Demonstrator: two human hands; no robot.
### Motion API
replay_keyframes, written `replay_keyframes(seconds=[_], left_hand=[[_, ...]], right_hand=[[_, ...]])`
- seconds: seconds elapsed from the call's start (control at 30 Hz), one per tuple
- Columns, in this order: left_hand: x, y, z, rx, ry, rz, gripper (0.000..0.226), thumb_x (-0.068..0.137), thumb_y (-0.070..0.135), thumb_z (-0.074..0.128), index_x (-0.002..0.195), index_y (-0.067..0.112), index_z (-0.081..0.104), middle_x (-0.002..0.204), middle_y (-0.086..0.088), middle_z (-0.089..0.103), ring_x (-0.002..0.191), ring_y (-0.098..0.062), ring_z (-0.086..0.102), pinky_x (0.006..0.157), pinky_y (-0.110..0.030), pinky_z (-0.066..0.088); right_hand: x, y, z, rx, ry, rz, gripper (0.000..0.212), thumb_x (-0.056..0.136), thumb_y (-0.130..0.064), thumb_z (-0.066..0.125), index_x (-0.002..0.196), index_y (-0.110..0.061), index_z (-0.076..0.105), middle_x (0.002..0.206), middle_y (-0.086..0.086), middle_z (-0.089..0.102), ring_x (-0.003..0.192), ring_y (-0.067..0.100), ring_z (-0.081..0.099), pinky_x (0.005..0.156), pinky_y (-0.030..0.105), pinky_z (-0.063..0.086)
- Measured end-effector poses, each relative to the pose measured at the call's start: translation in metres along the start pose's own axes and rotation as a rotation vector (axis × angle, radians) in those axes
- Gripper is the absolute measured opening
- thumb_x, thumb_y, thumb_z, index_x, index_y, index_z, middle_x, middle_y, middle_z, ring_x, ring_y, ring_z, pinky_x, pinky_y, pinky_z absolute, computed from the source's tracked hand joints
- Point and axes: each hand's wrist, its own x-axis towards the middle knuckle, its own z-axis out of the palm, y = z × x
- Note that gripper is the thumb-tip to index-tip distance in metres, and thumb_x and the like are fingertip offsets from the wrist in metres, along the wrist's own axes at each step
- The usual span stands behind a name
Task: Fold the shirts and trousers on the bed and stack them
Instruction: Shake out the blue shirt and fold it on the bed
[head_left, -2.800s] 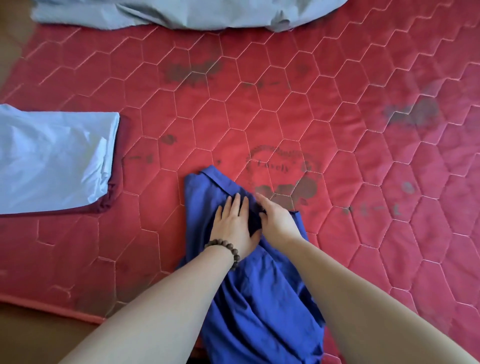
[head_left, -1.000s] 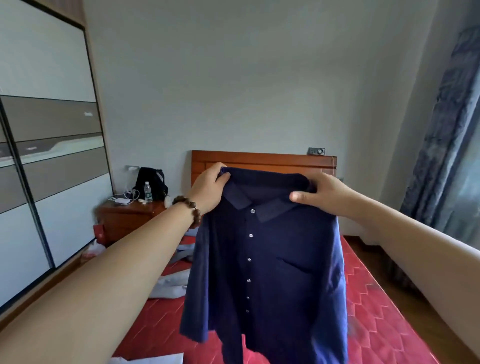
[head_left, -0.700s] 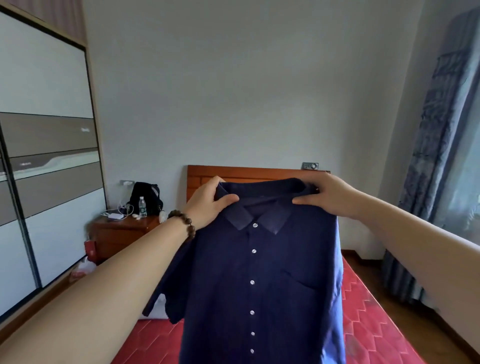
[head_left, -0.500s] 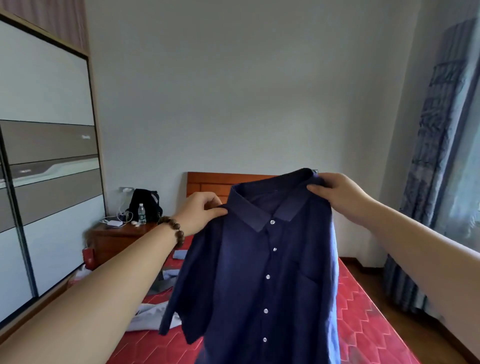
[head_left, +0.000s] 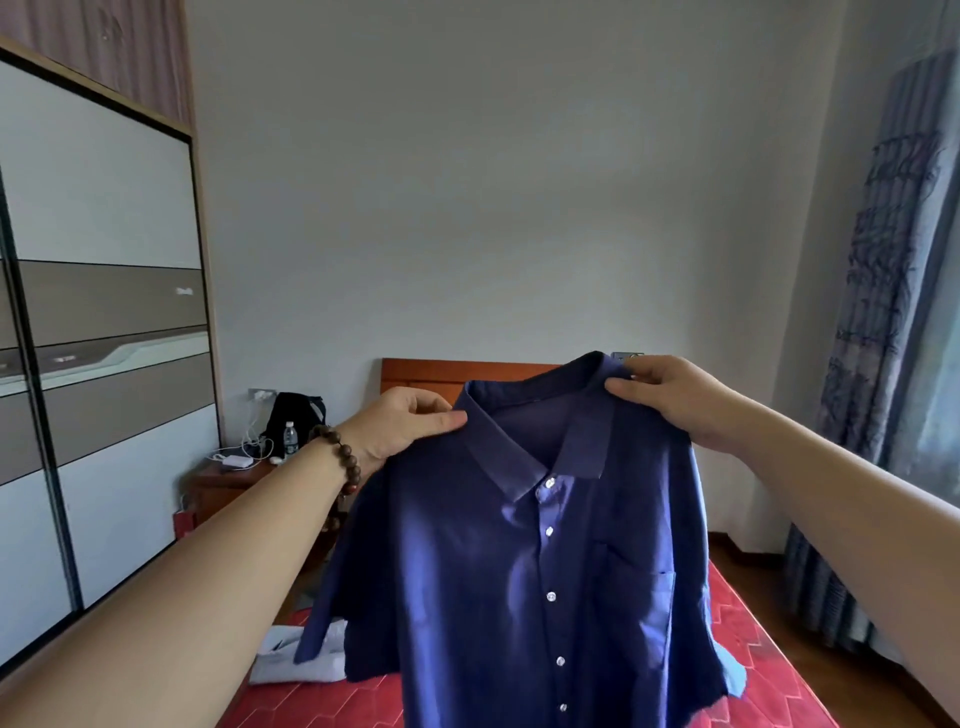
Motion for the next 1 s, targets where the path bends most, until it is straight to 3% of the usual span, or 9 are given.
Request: replay_keyframes(seconds=[0.13, 0.23, 0.3, 0.37, 0.5, 0.63, 0.73, 0.87, 1.0], left_hand=[[0.008, -0.001, 0.008, 0.097, 0.095, 0.053, 0.014, 0.081, 0.014, 0.075, 0.070, 0.015, 0.067, 0.073, 0.001, 0.070, 0.070, -0.013, 0.063, 0.065, -0.021, 0.051], [0.015, 0.002, 0.019, 0.203, 0.235, 0.095, 0.018, 0.084, 0.016, 0.073, 0.069, 0.014, 0.064, 0.074, -0.005, 0.070, 0.068, -0.016, 0.062, 0.065, -0.025, 0.050], [0.021, 0.002, 0.028, 0.398, 0.369, 0.152, 0.025, 0.085, 0.020, 0.070, 0.065, 0.014, 0.056, 0.064, -0.001, 0.062, 0.059, -0.011, 0.053, 0.057, -0.019, 0.041], [0.026, 0.004, 0.040, 0.460, 0.450, 0.194, 0.032, 0.086, 0.021, 0.067, 0.061, 0.016, 0.048, 0.056, 0.005, 0.049, 0.051, -0.008, 0.043, 0.047, -0.015, 0.031], [0.034, 0.003, 0.064, 0.377, 0.385, 0.230, 0.023, 0.087, 0.021, 0.064, 0.071, 0.008, 0.055, 0.064, -0.002, 0.054, 0.059, -0.014, 0.050, 0.056, -0.028, 0.038], [0.035, 0.002, 0.078, 0.338, 0.360, 0.275, 0.020, 0.089, 0.023, 0.063, 0.078, 0.009, 0.057, 0.073, -0.005, 0.062, 0.064, -0.010, 0.053, 0.054, -0.018, 0.038], [0.034, 0.003, 0.082, 0.317, 0.319, 0.276, 0.019, 0.093, 0.026, 0.059, 0.075, 0.019, 0.055, 0.076, -0.001, 0.064, 0.062, 0.000, 0.053, 0.057, -0.015, 0.039], [0.028, 0.003, 0.088, 0.185, 0.225, 0.241, 0.023, 0.097, 0.030, 0.050, 0.081, 0.015, 0.056, 0.071, 0.004, 0.058, 0.062, -0.001, 0.050, 0.060, -0.019, 0.038], [0.020, 0.002, 0.092, 0.089, 0.132, 0.264, 0.024, 0.088, 0.044, 0.062, 0.090, 0.020, 0.057, 0.074, 0.011, 0.068, 0.069, 0.000, 0.062, 0.062, -0.014, 0.045]], right_hand=[[0.003, 0.005, 0.006, 0.016, -0.025, -0.007, 0.008, 0.086, -0.026, 0.071, 0.093, -0.022, 0.073, 0.097, 0.007, 0.074, 0.091, 0.025, 0.070, 0.082, 0.040, 0.058], [0.010, 0.007, 0.020, -0.248, 0.171, -0.007, 0.018, 0.084, -0.027, 0.072, 0.095, -0.013, 0.070, 0.095, 0.009, 0.072, 0.090, 0.026, 0.066, 0.079, 0.039, 0.054], [0.013, 0.004, 0.034, -0.448, 0.305, -0.018, 0.020, 0.083, -0.027, 0.070, 0.091, -0.009, 0.065, 0.090, 0.007, 0.068, 0.085, 0.027, 0.061, 0.069, 0.033, 0.045], [0.014, -0.001, 0.050, -0.427, 0.368, -0.050, 0.014, 0.081, -0.022, 0.067, 0.088, -0.011, 0.062, 0.084, 0.003, 0.065, 0.080, 0.024, 0.057, 0.062, 0.030, 0.036], [0.015, -0.006, 0.078, -0.276, 0.412, -0.074, 0.009, 0.077, -0.016, 0.064, 0.081, -0.009, 0.059, 0.073, -0.001, 0.062, 0.070, 0.019, 0.054, 0.058, 0.028, 0.038], [0.015, -0.009, 0.091, -0.168, 0.371, -0.062, 0.018, 0.078, -0.014, 0.065, 0.070, -0.016, 0.049, 0.061, -0.007, 0.050, 0.058, 0.011, 0.045, 0.049, 0.025, 0.032], [0.009, -0.008, 0.093, -0.038, 0.293, -0.047, 0.022, 0.081, -0.013, 0.064, 0.068, -0.020, 0.047, 0.062, -0.005, 0.053, 0.058, 0.012, 0.047, 0.053, 0.025, 0.036], [0.002, -0.010, 0.098, 0.048, 0.195, -0.053, 0.015, 0.082, -0.008, 0.060, 0.071, -0.016, 0.053, 0.064, -0.001, 0.054, 0.060, 0.013, 0.046, 0.060, 0.027, 0.038], [0.003, -0.013, 0.095, 0.093, 0.182, -0.027, 0.019, 0.083, 0.001, 0.044, 0.076, -0.002, 0.062, 0.073, 0.009, 0.057, 0.071, 0.020, 0.050, 0.068, 0.032, 0.040]])
